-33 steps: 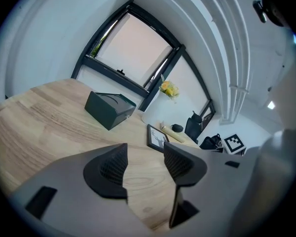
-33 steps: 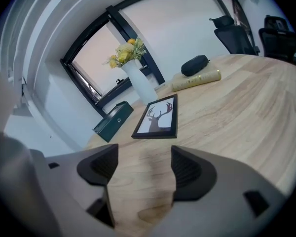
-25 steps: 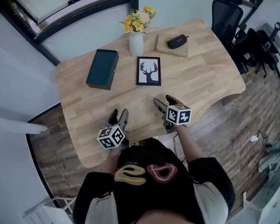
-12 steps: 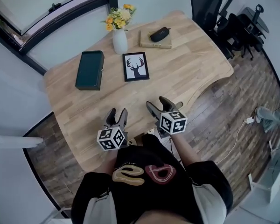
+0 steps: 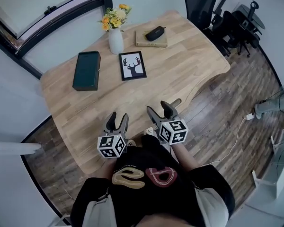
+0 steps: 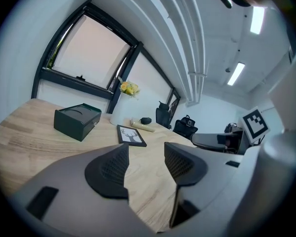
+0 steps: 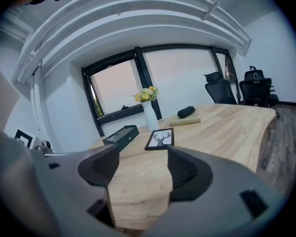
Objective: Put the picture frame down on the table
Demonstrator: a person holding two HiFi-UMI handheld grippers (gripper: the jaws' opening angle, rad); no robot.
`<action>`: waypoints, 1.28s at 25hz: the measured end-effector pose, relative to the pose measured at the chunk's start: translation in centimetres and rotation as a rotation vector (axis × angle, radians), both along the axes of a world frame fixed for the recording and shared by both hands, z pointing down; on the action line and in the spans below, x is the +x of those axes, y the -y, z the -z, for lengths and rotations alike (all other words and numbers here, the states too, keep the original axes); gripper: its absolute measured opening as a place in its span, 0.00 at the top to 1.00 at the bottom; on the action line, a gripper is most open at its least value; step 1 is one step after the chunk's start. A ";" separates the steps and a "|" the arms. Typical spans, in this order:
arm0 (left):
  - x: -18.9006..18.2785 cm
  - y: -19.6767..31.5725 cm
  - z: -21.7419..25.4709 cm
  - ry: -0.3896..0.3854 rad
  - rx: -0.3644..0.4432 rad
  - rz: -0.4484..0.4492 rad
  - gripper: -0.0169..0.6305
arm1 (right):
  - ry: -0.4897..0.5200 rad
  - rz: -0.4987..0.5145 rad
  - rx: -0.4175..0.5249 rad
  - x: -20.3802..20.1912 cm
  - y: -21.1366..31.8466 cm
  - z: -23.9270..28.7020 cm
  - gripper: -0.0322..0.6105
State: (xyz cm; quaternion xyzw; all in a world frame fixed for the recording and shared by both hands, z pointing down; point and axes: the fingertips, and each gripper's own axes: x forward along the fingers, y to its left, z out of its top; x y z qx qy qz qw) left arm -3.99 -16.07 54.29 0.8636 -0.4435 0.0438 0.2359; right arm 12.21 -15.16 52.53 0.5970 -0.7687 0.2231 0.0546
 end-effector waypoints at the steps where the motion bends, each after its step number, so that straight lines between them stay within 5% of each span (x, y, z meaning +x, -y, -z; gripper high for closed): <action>1: -0.1 -0.2 0.1 0.002 0.007 -0.006 0.62 | -0.008 -0.002 0.007 -0.2 -0.3 0.1 0.47; 12: -0.2 -2.0 1.4 0.007 0.066 -0.039 0.62 | -0.033 -0.037 0.039 -1.2 -2.6 1.1 0.57; 25: 0.6 -3.0 2.3 0.028 0.117 -0.069 0.89 | -0.057 -0.059 0.118 -2.0 -3.9 2.2 0.88; 32: 1.0 -3.8 2.5 0.026 0.127 -0.102 0.94 | -0.099 -0.054 0.125 -2.7 -4.2 2.1 0.93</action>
